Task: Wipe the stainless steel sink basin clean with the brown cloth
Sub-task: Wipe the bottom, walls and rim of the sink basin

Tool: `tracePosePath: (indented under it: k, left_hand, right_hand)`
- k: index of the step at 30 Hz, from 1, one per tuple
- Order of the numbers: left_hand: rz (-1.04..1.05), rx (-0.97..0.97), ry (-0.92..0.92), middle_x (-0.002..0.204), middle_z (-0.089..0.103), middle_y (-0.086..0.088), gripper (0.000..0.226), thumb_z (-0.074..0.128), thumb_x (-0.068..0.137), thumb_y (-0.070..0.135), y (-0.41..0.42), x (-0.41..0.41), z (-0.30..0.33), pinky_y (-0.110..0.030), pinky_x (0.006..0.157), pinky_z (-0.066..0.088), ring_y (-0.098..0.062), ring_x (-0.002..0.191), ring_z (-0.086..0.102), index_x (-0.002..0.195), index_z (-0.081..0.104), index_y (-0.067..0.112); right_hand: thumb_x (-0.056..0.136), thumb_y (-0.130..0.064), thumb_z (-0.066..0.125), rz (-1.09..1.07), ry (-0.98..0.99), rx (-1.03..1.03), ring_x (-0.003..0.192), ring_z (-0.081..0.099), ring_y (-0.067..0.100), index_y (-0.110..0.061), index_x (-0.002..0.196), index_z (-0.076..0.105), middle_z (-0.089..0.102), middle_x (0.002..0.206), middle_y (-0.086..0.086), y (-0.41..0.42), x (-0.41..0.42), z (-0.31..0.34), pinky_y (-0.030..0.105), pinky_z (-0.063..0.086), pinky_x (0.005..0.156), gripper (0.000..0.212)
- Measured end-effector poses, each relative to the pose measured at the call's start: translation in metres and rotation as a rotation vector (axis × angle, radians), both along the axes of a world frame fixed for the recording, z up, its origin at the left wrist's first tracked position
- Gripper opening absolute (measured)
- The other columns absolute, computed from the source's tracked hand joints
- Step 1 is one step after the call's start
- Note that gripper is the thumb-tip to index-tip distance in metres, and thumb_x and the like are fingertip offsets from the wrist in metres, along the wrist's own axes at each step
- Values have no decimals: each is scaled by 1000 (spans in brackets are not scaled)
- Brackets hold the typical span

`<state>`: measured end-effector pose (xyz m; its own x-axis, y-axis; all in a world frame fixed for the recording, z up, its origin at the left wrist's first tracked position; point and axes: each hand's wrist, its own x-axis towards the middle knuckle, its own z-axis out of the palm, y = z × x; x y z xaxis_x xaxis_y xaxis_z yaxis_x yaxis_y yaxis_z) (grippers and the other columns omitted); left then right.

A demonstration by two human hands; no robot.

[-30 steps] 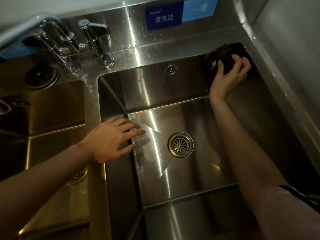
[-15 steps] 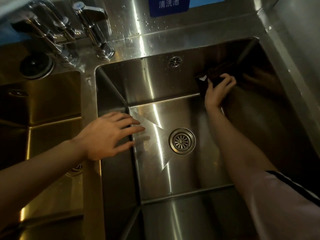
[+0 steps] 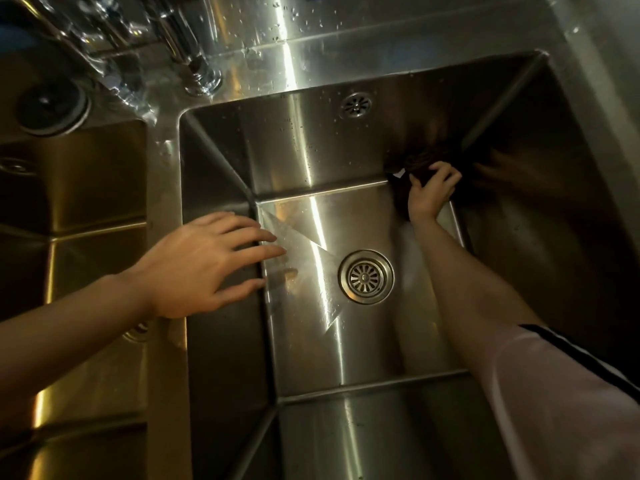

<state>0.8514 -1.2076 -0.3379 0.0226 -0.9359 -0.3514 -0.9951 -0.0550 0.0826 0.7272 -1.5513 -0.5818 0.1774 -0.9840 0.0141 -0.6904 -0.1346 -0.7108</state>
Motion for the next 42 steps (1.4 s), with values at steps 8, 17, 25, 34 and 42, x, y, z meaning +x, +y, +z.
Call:
tracePosePath:
  k: [8, 17, 25, 34, 42]
  left_hand:
    - [28, 39, 7, 137, 53, 4, 57, 24, 91, 58, 1, 1, 2, -35, 107, 27, -16, 130, 44, 139, 43, 33]
    - [36, 34, -12, 140, 49, 3, 64, 14, 89, 62, 2, 0, -2, -30, 109, 16, -14, 133, 39, 141, 38, 35]
    - [-9, -38, -37, 124, 63, 3, 55, 27, 90, 56, 2, -2, 2, -38, 103, 34, -17, 120, 55, 131, 53, 30]
    - [-26, -75, -14, 122, 63, 2, 52, 30, 92, 54, 3, 1, -3, -39, 100, 39, -19, 117, 56, 129, 54, 28]
    - [-22, -123, 34, 118, 65, 0, 51, 33, 91, 50, 3, 2, -1, -38, 96, 44, -20, 113, 59, 125, 60, 24]
  right_hand:
    - [79, -7, 71, -50, -245, -170, 118, 48, 29, -5, 107, 56, 43, 129, 15, 21, 15, 45, 37, 48, 96, 32]
    - [77, -9, 72, 35, -441, -353, 121, 47, 23, -8, 104, 56, 42, 127, 11, 22, 17, 143, 37, 46, 102, 32]
    - [75, -13, 75, 58, -390, -363, 120, 48, 24, -11, 105, 53, 40, 128, 9, 22, 20, 145, 36, 46, 103, 38]
    - [79, -15, 75, 85, -140, -147, 120, 45, 30, -6, 107, 53, 41, 129, 16, 46, 30, 54, 27, 35, 103, 37]
    - [82, -10, 71, 158, 21, 128, 120, 43, 33, -4, 112, 49, 37, 134, 16, 47, 29, 15, 33, 38, 103, 38]
